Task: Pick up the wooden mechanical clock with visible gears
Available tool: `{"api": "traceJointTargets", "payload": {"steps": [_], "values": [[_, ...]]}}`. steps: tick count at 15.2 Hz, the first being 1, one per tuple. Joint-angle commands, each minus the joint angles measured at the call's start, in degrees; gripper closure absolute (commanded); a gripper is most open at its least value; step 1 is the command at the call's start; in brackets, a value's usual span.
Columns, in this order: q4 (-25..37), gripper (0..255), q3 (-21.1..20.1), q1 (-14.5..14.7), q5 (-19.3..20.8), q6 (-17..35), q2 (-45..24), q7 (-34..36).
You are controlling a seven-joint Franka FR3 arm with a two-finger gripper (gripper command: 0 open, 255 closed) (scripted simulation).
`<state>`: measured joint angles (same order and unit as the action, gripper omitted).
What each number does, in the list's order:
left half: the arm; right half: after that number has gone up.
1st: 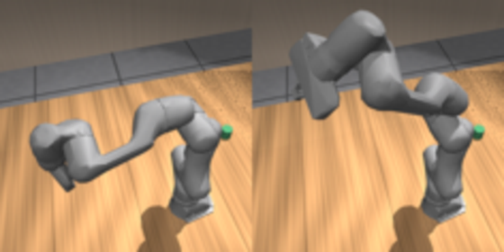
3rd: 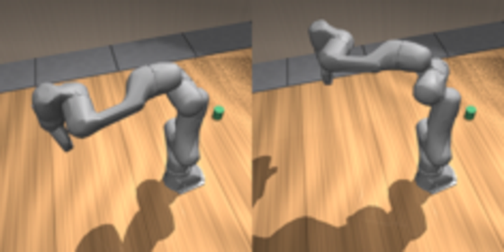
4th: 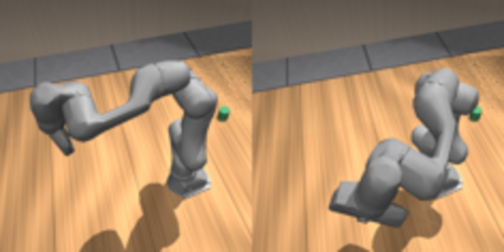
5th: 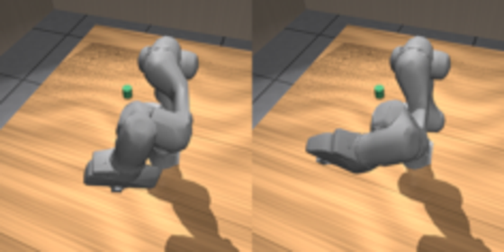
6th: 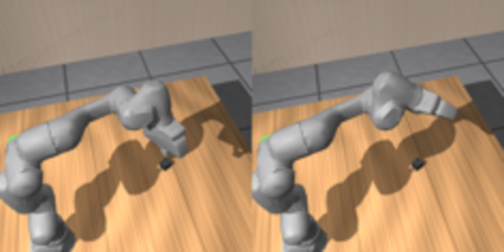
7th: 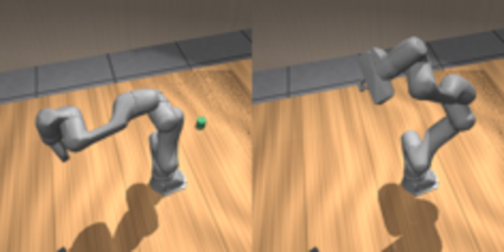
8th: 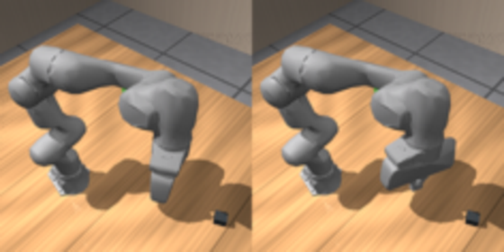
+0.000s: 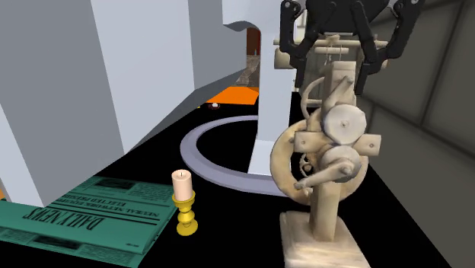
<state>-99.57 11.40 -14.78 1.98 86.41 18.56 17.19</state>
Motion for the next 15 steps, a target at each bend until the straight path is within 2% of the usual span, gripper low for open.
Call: {"api": "traceJointTargets", "payload": {"steps": [1,8,15], "values": [[-0.65,255,-0.06,0.05,-0.25,0.16,-0.08,0.02],[-1.42,255,-0.14,0.06,-0.21,0.64,0.2,0.16],[6.71,255,0.17,0.26,-0.64,-4.84,-2.48,-0.2]]}}
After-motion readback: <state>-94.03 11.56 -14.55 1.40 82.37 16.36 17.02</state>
